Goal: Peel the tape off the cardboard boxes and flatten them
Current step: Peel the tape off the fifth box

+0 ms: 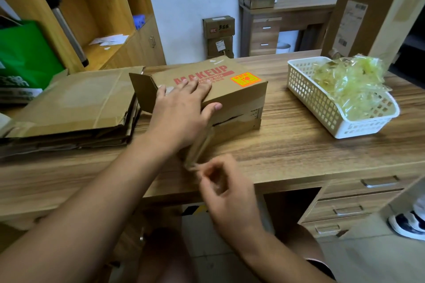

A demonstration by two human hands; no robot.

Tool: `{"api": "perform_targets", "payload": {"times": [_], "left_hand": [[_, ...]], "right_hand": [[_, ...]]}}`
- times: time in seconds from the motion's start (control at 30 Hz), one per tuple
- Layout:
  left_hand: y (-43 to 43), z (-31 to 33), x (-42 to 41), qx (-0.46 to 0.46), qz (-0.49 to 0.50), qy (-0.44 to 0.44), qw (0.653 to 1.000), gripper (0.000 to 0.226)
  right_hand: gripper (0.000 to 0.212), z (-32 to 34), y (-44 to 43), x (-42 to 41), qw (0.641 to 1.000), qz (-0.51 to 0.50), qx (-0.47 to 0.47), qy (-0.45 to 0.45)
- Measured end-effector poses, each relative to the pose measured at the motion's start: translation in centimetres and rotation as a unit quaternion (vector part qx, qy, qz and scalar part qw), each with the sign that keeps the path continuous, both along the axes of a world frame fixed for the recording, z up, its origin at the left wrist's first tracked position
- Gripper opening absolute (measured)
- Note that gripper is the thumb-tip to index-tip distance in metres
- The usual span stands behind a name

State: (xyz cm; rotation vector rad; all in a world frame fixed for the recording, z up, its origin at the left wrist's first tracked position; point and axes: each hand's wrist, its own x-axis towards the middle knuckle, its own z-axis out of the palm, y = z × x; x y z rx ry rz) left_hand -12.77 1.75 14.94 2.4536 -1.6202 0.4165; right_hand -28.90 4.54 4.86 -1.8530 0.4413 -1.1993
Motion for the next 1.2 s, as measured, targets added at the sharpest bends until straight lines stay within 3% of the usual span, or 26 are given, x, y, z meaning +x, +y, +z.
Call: {"api": "perform_targets", "payload": {"times": [0.07, 0.2, 0.27, 0.47, 0.73, 0.97, 1.1, 1.2], "left_hand": [[-0.2, 0.0, -0.4, -0.005, 0.007, 0.005, 1.000, 0.064], [0.0, 0.3, -0.7, -0.032, 0.009, 0.048, 0.998, 0.066], [0.1, 0.8, -0.5, -0.037, 0.005, 0.095, 0.995, 0.067], [1.3, 2.8, 0.0, 0.019, -0.051, 0.214, 0.975, 0.057], [2.8, 4.5, 4.3, 0.172, -0.157, 0.216, 0.948, 0.075], [3.0, 2.7, 3.4, 0.096, -0.173, 0.183, 0.963, 0.078], [2.8, 2.0, 2.8, 0.070, -0.165, 0.164, 0.970, 0.081], [2.7, 1.7, 2.5, 0.056, -0.157, 0.153, 0.974, 0.076]], "right_hand": [[0.026, 0.4, 1.0, 0.5, 1.000, 0.009, -0.026, 0.005], [0.041, 1.0, -1.3, -0.2, 0.998, -0.003, 0.056, -0.021], [0.048, 1.1, -3.0, -1.0, 0.997, -0.021, 0.077, 0.019], [0.085, 2.3, -7.1, -1.8, 0.985, -0.065, 0.005, 0.162], [0.035, 3.3, -9.1, -1.6, 0.961, -0.135, -0.142, 0.195], [0.047, 2.9, -9.0, -1.9, 0.978, -0.133, 0.004, 0.163], [0.016, 3.0, -9.9, -2.0, 0.963, -0.159, -0.094, 0.195], [0.012, 2.8, -10.3, -2.2, 0.955, -0.180, -0.143, 0.187]]}}
